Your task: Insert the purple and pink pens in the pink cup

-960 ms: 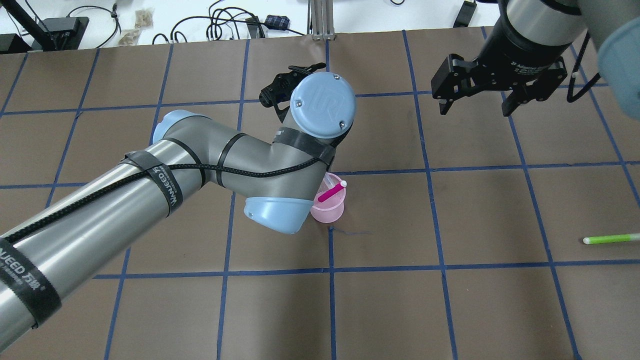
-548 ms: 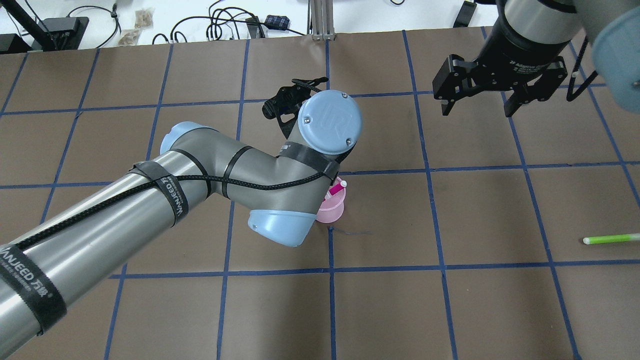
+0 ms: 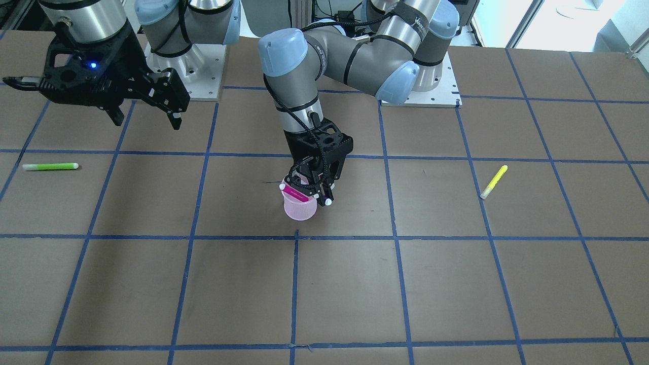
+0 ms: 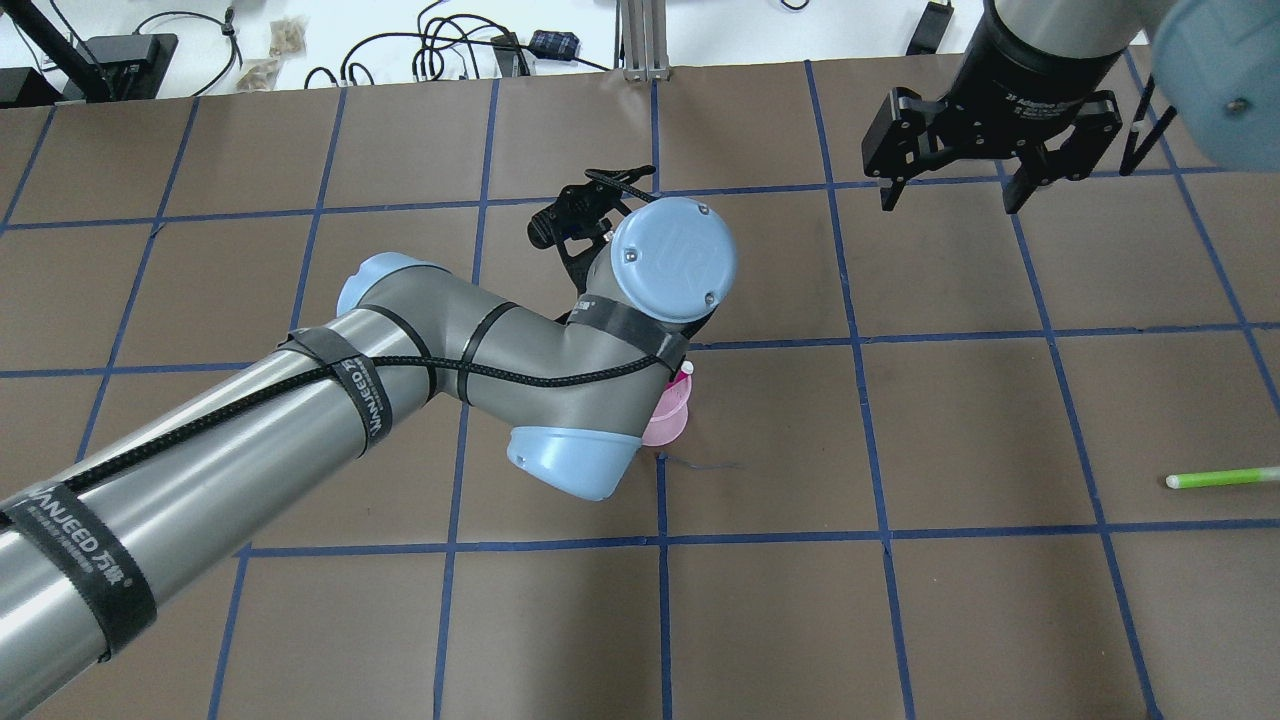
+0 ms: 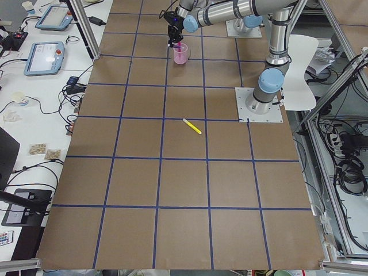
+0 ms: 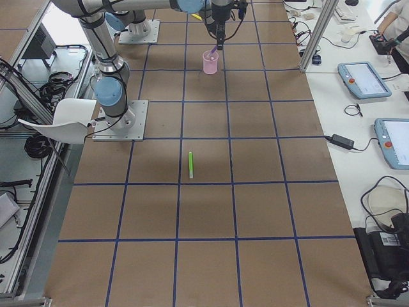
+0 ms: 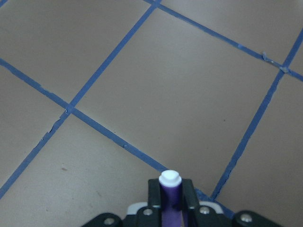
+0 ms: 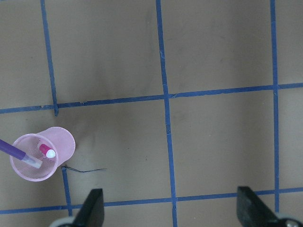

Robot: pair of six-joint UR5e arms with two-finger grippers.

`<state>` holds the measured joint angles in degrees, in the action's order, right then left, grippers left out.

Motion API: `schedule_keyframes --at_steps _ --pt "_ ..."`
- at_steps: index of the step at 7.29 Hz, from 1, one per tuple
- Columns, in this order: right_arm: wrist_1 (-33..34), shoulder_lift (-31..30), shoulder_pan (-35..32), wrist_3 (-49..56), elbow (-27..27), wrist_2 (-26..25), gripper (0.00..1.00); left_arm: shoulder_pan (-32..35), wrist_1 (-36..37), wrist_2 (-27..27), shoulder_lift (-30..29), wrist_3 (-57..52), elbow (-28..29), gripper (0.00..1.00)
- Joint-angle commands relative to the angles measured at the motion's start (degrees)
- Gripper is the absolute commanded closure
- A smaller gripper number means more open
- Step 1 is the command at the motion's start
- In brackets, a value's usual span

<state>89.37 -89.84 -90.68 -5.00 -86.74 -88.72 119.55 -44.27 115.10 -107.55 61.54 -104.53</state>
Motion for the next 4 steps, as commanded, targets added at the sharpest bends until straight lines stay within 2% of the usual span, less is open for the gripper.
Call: schedule_keyframes --at_steps 1,4 --pt "-0.16 1.07 -0.03 -0.01 1.13 1.35 0.0 1.3 0.67 1.61 -0.38 2.61 -0.06 1.0" --pt "-0.33 0.9 -0.03 0.07 1.05 1.18 0.0 2.36 0.94 1.71 -2.04 3.32 -0.24 1.0"
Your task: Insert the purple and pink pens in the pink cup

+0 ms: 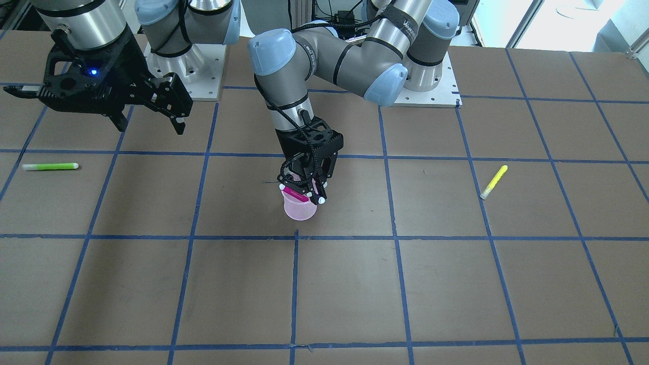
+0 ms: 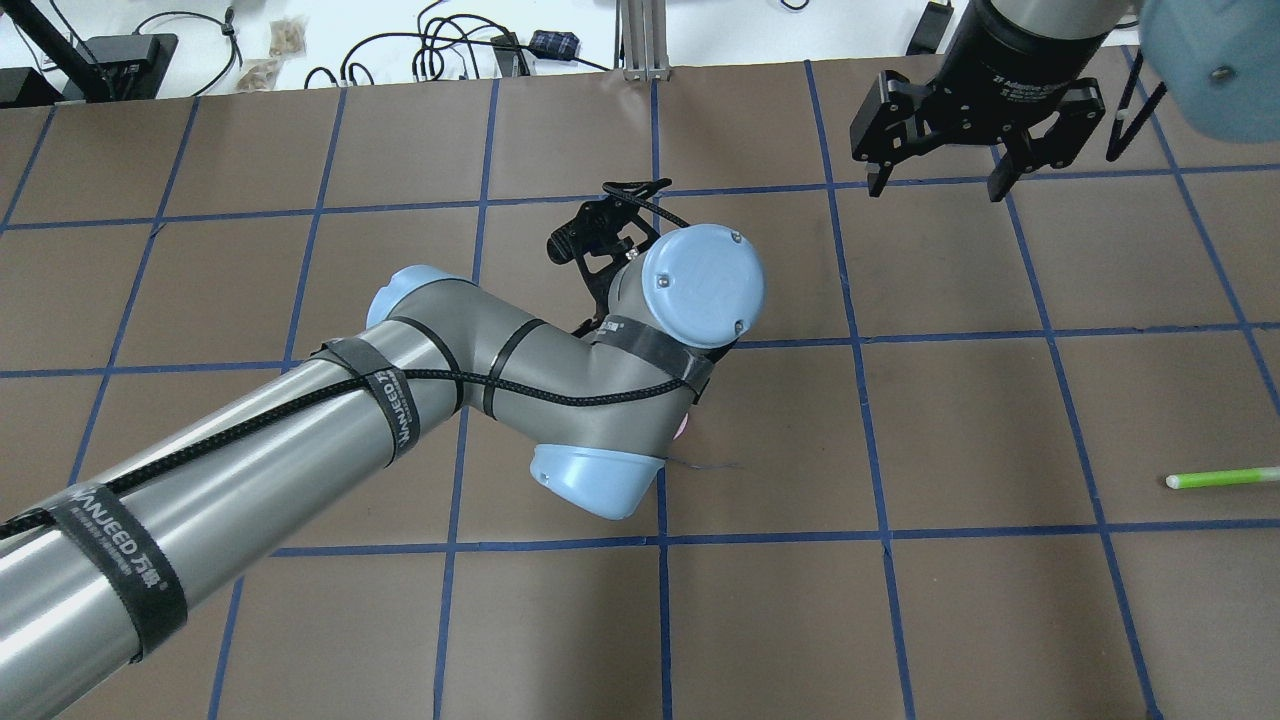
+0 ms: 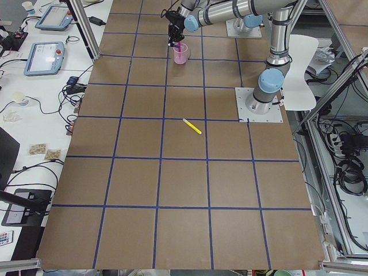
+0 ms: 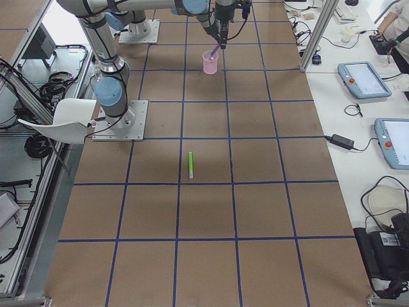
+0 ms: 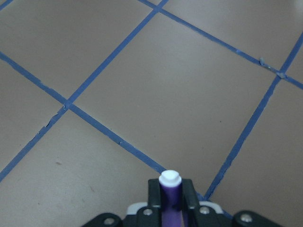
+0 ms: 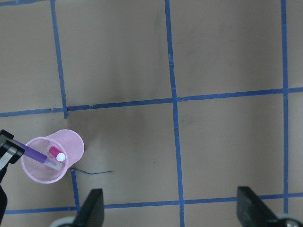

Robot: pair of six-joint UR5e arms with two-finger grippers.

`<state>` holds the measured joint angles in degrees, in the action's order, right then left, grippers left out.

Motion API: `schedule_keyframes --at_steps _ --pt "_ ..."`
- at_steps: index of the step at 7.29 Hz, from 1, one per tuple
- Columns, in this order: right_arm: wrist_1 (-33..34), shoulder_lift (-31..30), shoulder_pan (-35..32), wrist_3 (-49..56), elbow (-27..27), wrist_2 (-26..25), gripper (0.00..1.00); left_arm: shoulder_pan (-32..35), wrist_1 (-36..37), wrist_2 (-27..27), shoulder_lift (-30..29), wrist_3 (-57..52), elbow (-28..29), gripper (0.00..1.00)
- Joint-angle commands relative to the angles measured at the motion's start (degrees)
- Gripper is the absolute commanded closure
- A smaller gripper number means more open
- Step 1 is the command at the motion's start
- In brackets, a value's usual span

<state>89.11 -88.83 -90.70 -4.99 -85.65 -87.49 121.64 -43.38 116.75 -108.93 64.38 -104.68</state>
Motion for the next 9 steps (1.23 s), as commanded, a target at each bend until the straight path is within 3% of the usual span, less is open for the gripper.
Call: schedule_keyframes --at_steps 1,2,3,4,5,7,9 --pt "-0.08 -0.11 0.0 0.15 -0.04 -0.05 0.0 0.62 0.05 -0.03 -1.19 2.39 -0.09 1.0" --pt "-0.08 -0.2 0.0 0.42 -0.22 -0.05 0.0 1.4 0.05 0.06 -1.54 2.5 -0.09 1.0" --pt "-0.08 -0.29 0.0 0.42 -0.22 -0.05 0.0 2.11 0.05 0.24 -1.89 2.68 0.0 0.71" --pt "-0.08 -0.29 0.0 0.42 -0.31 -0.05 0.0 2.2 -0.04 0.24 -1.98 2.68 0.0 0.24" --pt "-0.08 -0.37 0.0 0.51 -0.31 -0.05 0.0 2.2 -0.04 0.41 -1.81 2.59 0.0 0.11" --pt "-0.52 -0.2 0.0 0.59 -0.05 -0.05 0.0 2.11 -0.04 0.85 -0.94 1.8 0.96 0.0" --pt "-0.52 -0.29 0.0 0.6 -0.13 -0.06 0.0 0.19 -0.04 1.29 1.35 -9.9 2.89 0.0"
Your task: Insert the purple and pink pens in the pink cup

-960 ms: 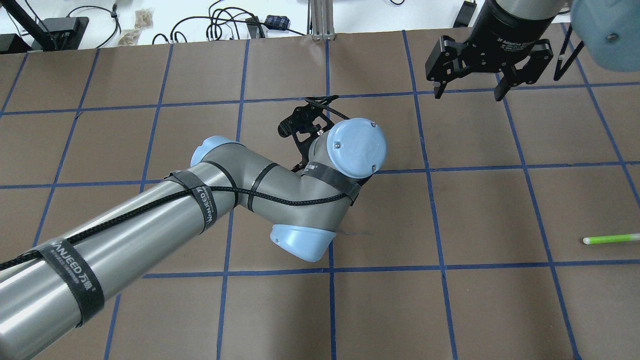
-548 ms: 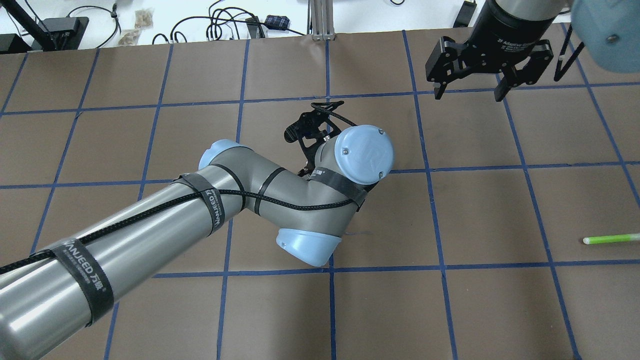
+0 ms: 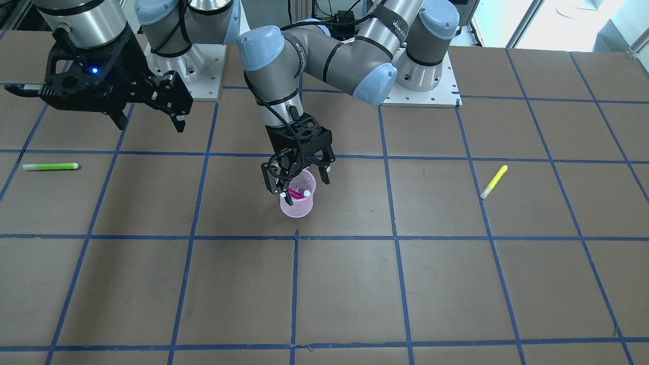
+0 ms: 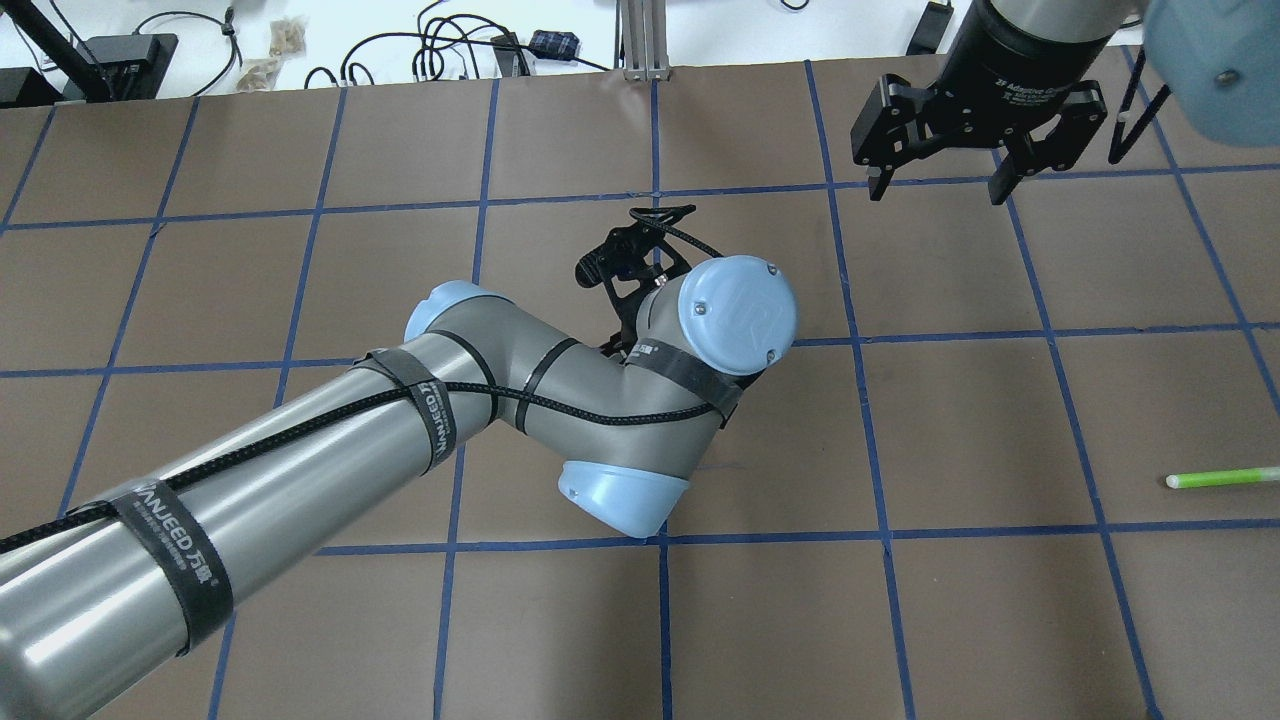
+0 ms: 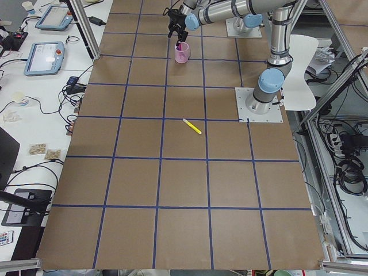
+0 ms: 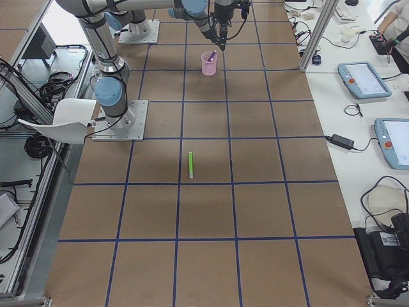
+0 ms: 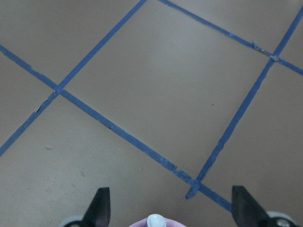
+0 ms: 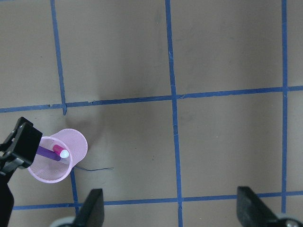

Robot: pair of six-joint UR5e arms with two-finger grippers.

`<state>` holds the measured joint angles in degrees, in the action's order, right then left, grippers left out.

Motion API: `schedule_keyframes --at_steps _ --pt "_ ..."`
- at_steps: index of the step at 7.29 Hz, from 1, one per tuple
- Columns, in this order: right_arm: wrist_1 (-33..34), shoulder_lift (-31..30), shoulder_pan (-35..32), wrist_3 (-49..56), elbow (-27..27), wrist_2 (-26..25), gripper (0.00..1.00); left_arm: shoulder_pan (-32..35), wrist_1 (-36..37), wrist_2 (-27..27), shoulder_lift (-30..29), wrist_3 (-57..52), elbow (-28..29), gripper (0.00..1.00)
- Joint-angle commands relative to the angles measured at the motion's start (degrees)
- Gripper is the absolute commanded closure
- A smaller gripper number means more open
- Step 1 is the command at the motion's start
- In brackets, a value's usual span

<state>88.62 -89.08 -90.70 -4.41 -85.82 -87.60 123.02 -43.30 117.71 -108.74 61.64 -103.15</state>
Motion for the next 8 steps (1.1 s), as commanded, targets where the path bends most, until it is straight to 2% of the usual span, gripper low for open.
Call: schedule_keyframes --at_steps 1,2,4,6,7,8 --pt "-0.29 -0.12 0.0 0.01 0.03 -0.2 0.0 -5.03 -1.24 -0.71 2.12 -10.28 1.98 0.0" --pt "-0.29 -0.13 0.0 0.36 0.03 -0.55 0.0 -8.47 -3.26 -2.99 3.35 -19.53 2.07 0.0" --pt "-0.29 -0.04 0.0 0.54 0.12 -0.64 0.0 -14.36 -11.93 -9.82 6.95 -29.77 3.21 0.0" --pt "-0.03 -0.04 0.0 2.38 0.21 -0.73 0.0 -22.69 -27.37 -18.79 9.94 -35.75 8.81 0.0" --pt "0.24 -0.04 0.0 3.0 0.21 -0.73 0.0 -27.7 -35.1 -21.53 11.17 -40.84 11.8 0.0" --pt "0.5 0.05 0.0 4.05 0.3 -0.99 0.0 -32.1 -39.18 -21.9 12.23 -45.42 13.66 0.0"
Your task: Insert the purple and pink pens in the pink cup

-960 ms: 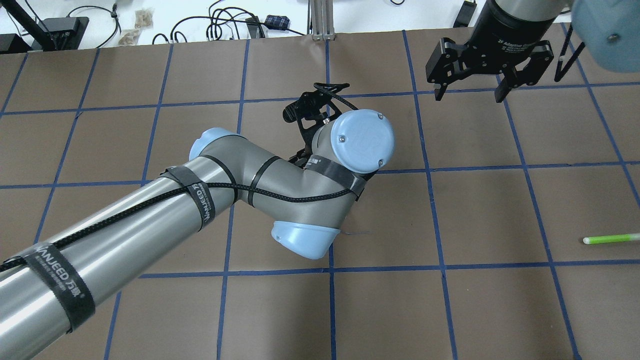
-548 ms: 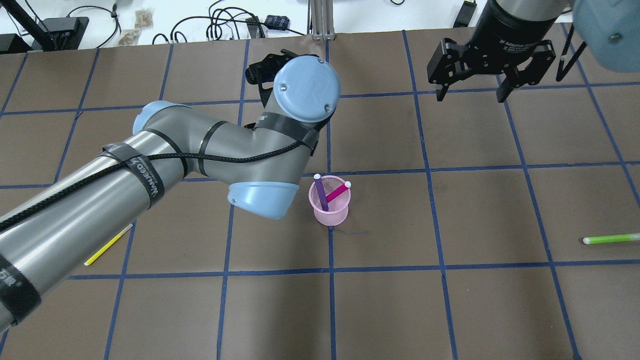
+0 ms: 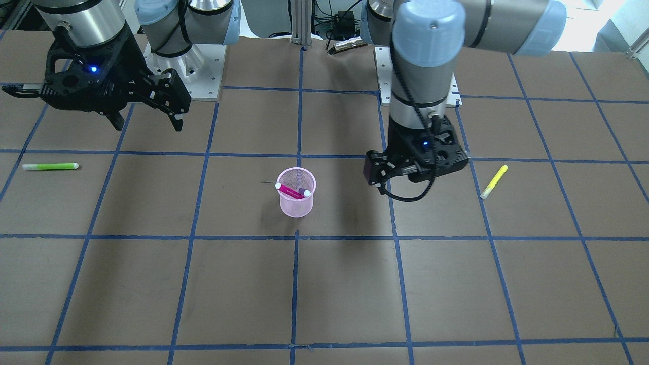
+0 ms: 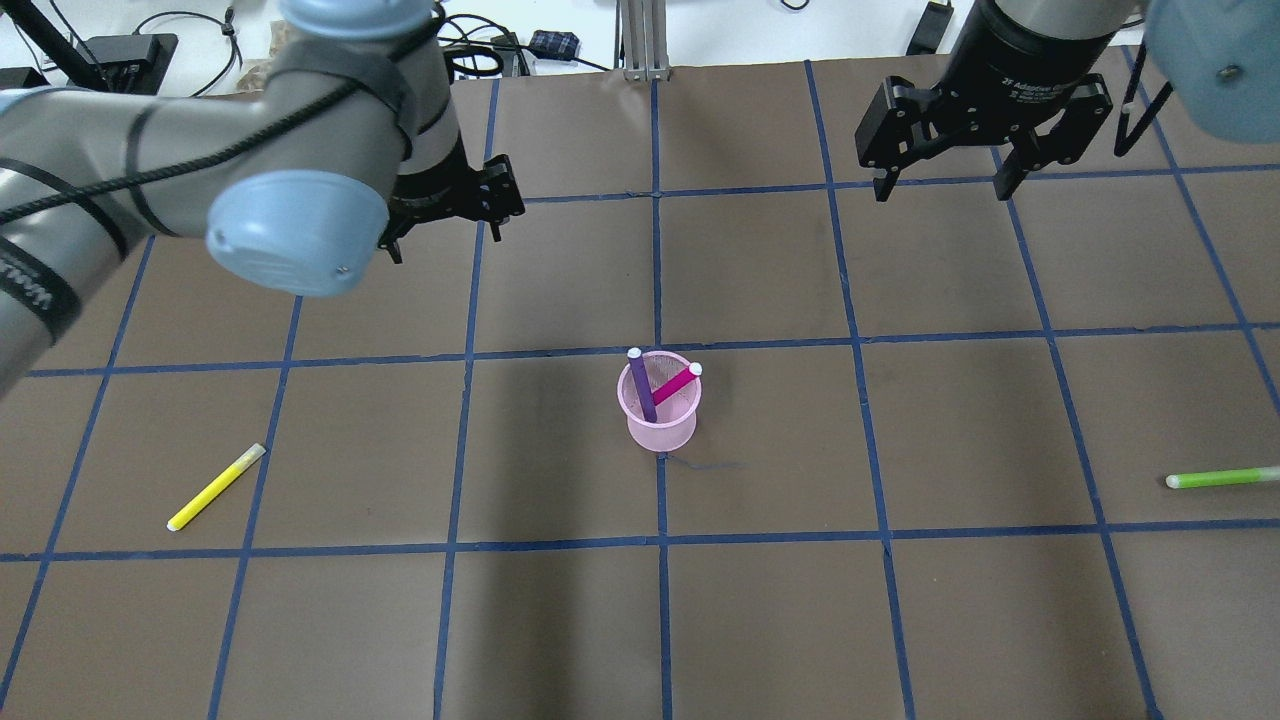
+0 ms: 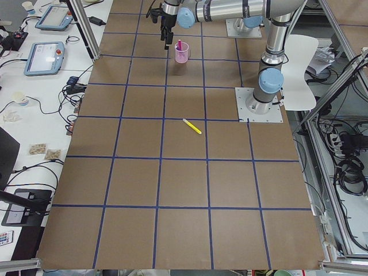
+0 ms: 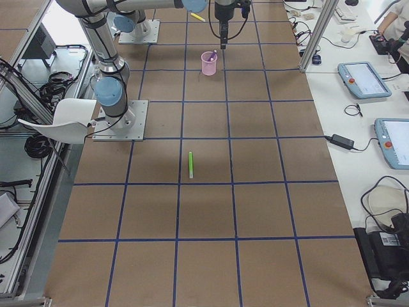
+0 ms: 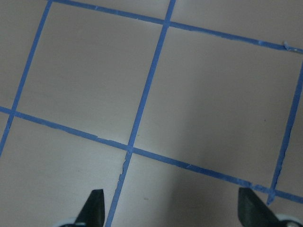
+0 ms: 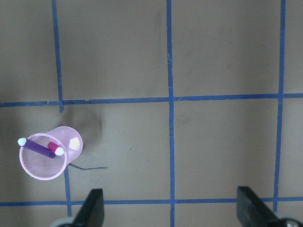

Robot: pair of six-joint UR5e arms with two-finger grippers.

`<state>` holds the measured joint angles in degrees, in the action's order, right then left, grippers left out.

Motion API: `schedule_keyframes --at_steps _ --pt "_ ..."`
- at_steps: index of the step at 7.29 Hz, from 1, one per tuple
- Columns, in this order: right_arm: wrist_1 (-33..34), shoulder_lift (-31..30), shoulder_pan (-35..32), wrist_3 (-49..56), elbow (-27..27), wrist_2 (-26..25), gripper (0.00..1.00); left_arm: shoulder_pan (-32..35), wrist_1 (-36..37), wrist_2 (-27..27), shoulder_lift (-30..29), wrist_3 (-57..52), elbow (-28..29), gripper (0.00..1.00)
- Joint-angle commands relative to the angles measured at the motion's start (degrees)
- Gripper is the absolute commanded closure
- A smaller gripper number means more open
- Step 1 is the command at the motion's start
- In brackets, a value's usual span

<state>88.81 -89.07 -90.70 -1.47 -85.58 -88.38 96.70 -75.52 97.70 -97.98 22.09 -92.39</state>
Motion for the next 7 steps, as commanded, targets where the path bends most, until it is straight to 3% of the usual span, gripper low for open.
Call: schedule_keyframes --at_steps 1,3,7 --pt "0.31 0.13 0.0 1.47 0.06 -0.39 0.0 -7.39 -7.53 -2.42 2.08 -12.88 3.09 0.0" --pt "0.31 0.22 0.0 1.47 0.06 -0.39 0.0 -11.16 -9.82 -7.77 2.7 -15.23 2.92 0.0" --pt "0.22 0.13 0.0 1.47 -0.11 -0.39 0.0 -11.71 -12.9 -9.73 7.61 -19.88 -2.16 0.0"
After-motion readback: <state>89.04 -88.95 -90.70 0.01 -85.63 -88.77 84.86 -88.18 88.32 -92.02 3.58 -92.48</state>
